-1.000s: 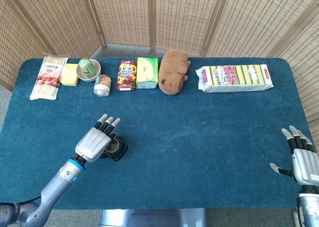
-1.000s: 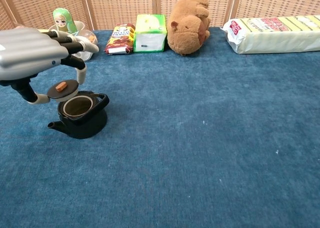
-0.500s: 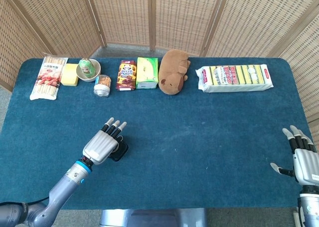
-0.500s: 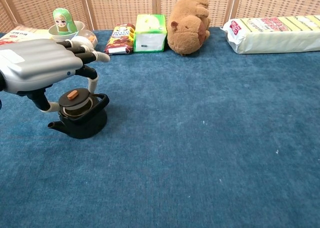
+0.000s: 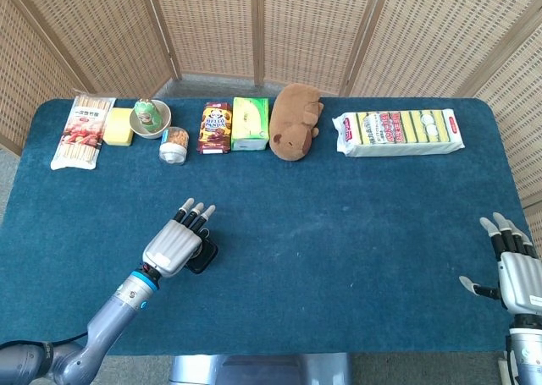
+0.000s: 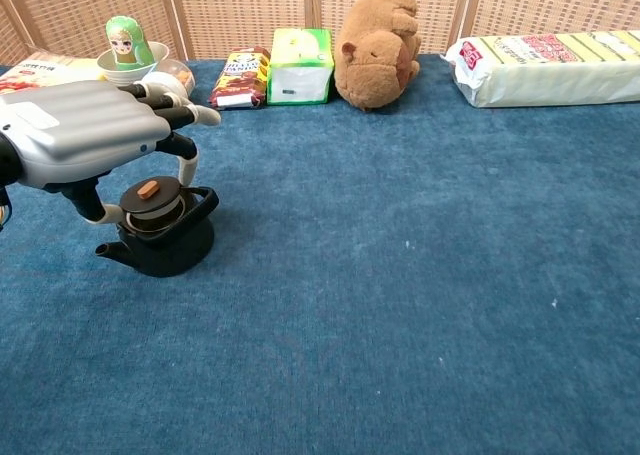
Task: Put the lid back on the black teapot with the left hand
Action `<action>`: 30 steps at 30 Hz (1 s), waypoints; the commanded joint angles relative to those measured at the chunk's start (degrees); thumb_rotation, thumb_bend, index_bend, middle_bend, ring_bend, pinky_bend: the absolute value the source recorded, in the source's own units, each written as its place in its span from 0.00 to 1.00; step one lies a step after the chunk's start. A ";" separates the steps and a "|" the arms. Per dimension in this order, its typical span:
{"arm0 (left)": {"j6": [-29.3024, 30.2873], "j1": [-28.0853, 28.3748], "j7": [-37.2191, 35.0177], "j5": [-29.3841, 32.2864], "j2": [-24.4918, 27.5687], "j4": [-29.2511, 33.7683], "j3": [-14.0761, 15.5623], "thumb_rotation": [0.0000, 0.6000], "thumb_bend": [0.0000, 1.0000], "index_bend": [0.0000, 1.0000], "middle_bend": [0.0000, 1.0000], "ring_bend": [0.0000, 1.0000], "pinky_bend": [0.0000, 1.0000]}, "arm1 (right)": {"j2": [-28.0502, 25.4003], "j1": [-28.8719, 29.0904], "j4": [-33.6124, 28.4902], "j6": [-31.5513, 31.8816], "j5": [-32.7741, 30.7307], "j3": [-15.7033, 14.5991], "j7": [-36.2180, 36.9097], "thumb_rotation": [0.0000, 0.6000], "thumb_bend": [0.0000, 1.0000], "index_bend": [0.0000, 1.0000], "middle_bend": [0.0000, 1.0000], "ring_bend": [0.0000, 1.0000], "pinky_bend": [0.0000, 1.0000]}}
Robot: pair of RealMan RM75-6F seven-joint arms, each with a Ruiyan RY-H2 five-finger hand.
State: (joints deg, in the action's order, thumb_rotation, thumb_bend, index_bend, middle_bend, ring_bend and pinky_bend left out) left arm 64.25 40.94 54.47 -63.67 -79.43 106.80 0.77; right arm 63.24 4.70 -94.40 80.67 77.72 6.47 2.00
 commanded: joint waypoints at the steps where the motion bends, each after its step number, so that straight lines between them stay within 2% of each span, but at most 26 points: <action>1: 0.07 0.13 0.50 0.33 -0.19 0.11 -0.03 1.00 0.24 0.39 0.00 0.00 0.01 | -0.05 -0.01 0.00 -0.01 0.02 -0.01 0.08 1.00 0.07 0.10 0.01 0.01 0.00; 17: 0.80 0.31 2.14 2.98 0.09 1.38 0.07 1.00 0.22 0.38 0.00 0.00 0.01 | -0.08 0.04 -0.07 -0.13 0.03 -0.04 0.06 1.00 0.07 0.10 0.01 0.01 0.00; 19: 0.86 0.31 2.07 3.02 0.20 1.42 0.11 1.00 0.22 0.37 0.00 0.00 0.01 | -0.05 0.06 -0.07 -0.18 0.01 -0.05 0.00 1.00 0.07 0.10 0.01 0.01 0.00; 24: 0.96 0.39 2.40 3.92 0.44 1.77 0.13 1.00 0.19 0.26 0.00 0.00 0.01 | -0.02 0.05 -0.07 -0.12 -0.04 -0.03 -0.12 1.00 0.07 0.10 0.01 0.01 0.00; 30: 1.30 0.69 3.56 5.31 0.47 2.43 0.23 1.00 0.18 0.24 0.00 0.00 0.01 | -0.07 0.05 -0.08 -0.15 -0.07 -0.02 -0.08 1.00 0.07 0.10 0.01 0.01 0.00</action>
State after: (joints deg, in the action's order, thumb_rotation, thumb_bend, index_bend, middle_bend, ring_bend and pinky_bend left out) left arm 65.48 41.56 57.88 -58.52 -78.93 109.13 0.99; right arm 63.16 4.76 -94.49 80.52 77.65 6.46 1.92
